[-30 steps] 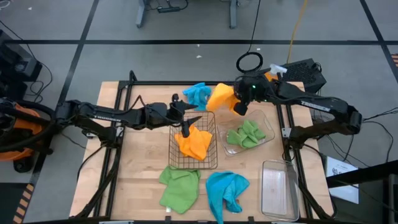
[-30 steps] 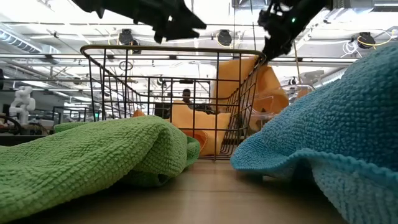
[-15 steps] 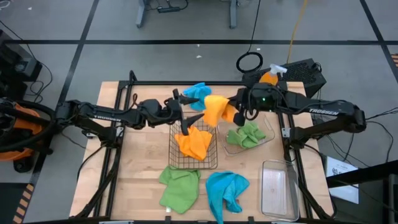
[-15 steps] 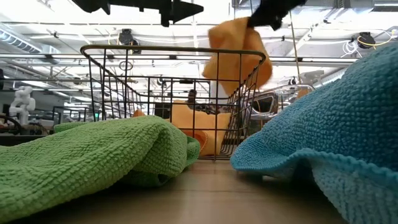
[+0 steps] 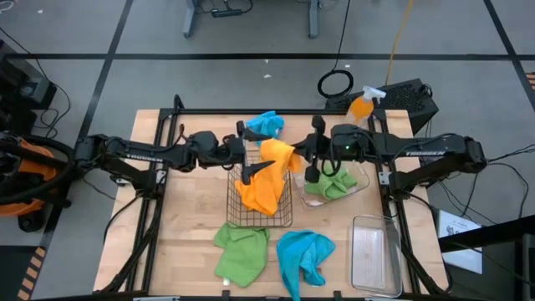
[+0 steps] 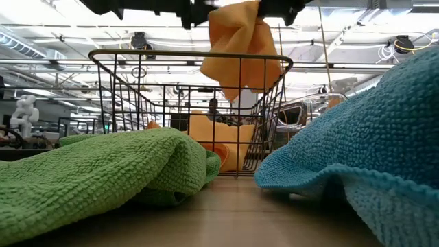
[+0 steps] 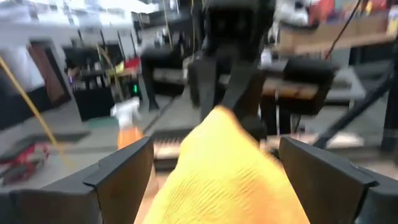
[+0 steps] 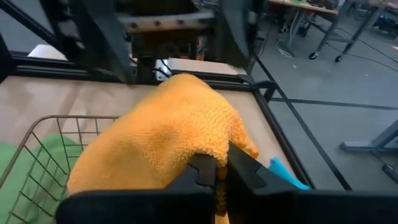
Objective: Sort microfiber towel by color & place in baskets
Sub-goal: Put the yellow towel into the wire basket
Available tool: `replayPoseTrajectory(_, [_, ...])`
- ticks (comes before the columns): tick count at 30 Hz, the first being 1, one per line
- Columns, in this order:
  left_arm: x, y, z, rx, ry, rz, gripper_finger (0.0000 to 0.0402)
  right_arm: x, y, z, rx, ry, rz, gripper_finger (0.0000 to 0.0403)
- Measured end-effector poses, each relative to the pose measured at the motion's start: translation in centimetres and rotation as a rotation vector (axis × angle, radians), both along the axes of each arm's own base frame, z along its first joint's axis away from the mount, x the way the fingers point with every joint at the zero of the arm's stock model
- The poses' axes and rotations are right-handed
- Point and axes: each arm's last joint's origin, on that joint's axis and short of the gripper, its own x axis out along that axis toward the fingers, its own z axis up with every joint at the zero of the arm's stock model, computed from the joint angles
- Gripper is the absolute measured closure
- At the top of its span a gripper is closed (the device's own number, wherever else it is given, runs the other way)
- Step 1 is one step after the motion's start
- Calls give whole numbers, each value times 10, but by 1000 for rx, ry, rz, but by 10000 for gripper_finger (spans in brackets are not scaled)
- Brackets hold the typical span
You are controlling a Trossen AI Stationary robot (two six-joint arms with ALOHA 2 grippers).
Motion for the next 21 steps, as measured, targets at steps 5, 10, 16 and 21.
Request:
replayPoseTrajectory(5, [-1,10,-11,-14,118,1,49,13,8,-5,-5,-27,29,400])
replayPoseTrajectory(10, [-2,10,-16,-23,167,-90,64,23,12,-9,-21,-51,51,400])
replayPoseTrajectory(16, [-1,6,-17,-24,171,-121,156,27,13,-10,-21,-67,53,399])
replayPoseTrajectory(21, [-1,7,-17,-25,170,-122,274,27,13,-10,6,-71,45,399])
